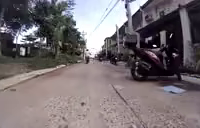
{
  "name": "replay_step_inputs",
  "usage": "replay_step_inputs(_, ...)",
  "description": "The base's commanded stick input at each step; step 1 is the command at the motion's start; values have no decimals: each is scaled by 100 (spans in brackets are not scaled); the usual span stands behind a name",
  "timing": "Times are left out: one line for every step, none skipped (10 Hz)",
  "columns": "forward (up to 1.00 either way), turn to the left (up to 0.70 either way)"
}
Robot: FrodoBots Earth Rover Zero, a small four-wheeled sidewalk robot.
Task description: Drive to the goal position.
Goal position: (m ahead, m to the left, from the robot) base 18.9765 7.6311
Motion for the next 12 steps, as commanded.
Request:
replay_step_inputs(100,4)
replay_step_inputs(100,4)
replay_step_inputs(100,4)
replay_step_inputs(100,4)
replay_step_inputs(100,4)
replay_step_inputs(100,4)
replay_step_inputs(100,4)
replay_step_inputs(100,4)
replay_step_inputs(100,4)
replay_step_inputs(100,4)
replay_step_inputs(100,4)
replay_step_inputs(100,4)
